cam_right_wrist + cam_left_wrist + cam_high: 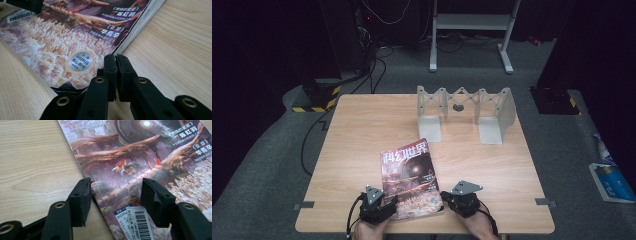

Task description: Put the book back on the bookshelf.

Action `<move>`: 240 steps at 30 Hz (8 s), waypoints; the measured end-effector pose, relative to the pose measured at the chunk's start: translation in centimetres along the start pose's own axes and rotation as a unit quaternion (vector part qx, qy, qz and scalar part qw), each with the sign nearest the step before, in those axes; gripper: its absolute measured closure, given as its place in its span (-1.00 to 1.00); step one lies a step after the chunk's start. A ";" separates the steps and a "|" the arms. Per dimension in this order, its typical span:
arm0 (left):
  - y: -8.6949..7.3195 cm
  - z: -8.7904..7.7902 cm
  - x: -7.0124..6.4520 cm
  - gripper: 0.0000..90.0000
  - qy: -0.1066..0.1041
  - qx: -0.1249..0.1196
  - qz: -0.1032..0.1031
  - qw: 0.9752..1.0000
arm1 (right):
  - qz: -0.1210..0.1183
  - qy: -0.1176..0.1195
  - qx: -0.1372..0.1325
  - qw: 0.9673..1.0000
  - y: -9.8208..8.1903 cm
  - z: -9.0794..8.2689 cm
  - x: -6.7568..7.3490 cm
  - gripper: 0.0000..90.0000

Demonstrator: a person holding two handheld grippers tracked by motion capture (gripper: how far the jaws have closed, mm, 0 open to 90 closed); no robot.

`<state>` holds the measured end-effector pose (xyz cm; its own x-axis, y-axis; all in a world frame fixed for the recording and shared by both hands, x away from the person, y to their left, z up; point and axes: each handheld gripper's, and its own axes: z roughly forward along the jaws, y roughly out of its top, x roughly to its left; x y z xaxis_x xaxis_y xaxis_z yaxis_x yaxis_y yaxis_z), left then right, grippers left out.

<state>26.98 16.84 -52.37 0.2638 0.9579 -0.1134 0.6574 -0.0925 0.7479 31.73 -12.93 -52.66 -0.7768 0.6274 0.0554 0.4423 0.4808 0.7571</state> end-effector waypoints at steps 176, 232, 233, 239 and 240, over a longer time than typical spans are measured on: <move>7.4 10.7 -4.9 0.01 -0.120 -0.041 0.113 0.985 | 0.237 -0.077 0.031 0.968 4.0 1.0 -14.6 -0.11; 7.4 10.8 -5.0 0.00 -0.123 -0.042 0.110 0.985 | 0.154 -0.018 0.044 0.987 5.2 -1.2 -11.6 0.31; 7.4 10.8 -5.1 -0.01 -0.123 -0.042 0.110 0.985 | 0.144 -0.019 0.048 0.988 5.4 -1.2 -11.5 0.31; 7.4 10.8 -5.1 -0.12 -0.127 -0.039 0.117 0.984 | 0.145 -0.018 0.046 0.988 5.5 -1.2 -11.3 0.51; 7.4 10.8 -5.1 -0.14 -0.129 -0.037 0.117 0.984 | 0.145 -0.018 0.044 0.988 5.6 -1.3 -11.2 0.54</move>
<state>38.11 8.35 -53.33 0.5792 0.8105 -0.0875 0.5060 -0.2733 0.8181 42.31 -18.09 -48.23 -0.5957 0.7672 0.2377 0.6830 0.3282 0.6525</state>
